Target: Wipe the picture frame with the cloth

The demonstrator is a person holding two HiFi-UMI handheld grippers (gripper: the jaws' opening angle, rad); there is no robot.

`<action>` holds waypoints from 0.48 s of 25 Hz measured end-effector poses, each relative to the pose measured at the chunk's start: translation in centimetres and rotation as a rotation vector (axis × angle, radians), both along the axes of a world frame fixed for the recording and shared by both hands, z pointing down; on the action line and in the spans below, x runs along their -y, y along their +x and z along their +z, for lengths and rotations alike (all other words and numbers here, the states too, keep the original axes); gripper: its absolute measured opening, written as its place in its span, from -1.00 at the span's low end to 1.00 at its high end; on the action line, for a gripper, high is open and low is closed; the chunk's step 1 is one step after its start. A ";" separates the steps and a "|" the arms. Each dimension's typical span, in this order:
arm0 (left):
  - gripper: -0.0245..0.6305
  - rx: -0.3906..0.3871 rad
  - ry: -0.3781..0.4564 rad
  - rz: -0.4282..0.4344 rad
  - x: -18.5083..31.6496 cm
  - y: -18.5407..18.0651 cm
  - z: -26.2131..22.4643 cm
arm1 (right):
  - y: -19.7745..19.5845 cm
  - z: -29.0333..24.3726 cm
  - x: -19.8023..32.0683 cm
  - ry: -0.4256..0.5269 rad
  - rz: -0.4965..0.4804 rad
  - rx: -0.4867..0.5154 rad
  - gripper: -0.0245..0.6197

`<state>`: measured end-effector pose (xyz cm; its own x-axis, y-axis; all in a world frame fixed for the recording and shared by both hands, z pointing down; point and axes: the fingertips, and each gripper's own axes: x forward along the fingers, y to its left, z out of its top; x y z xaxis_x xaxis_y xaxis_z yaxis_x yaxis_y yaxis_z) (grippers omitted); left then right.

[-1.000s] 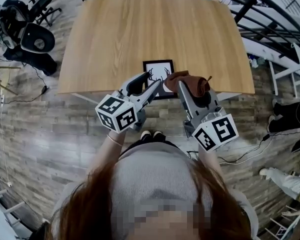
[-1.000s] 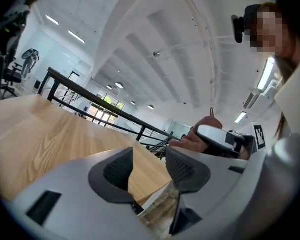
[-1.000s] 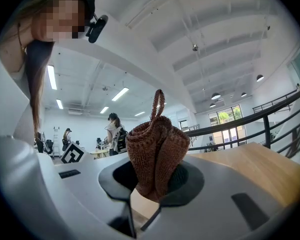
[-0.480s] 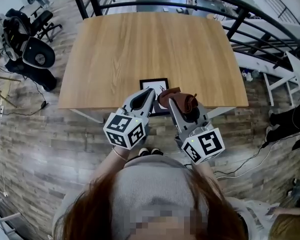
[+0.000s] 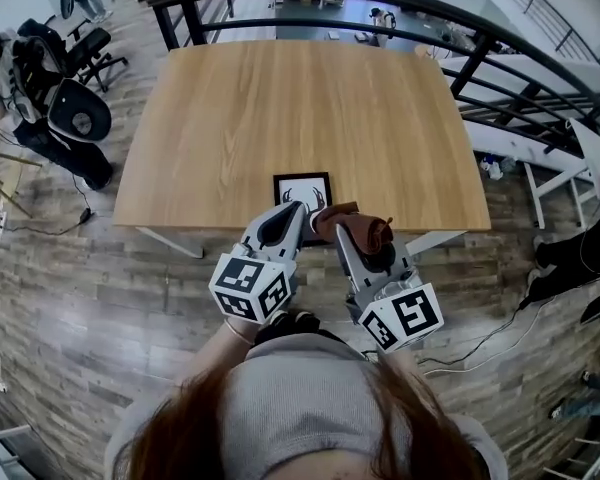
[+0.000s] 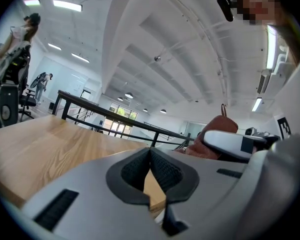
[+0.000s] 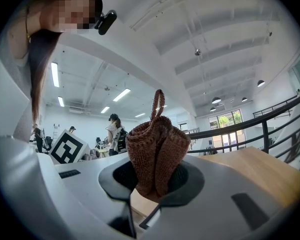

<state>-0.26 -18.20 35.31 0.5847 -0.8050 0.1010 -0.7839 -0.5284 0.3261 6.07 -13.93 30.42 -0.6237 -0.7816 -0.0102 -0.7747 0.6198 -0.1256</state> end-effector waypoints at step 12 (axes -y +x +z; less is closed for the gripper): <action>-0.89 -0.030 0.020 -0.110 -1.3 0.5 0.0 | 2.0 -0.6 -1.9 0.016 -0.033 0.038 -0.62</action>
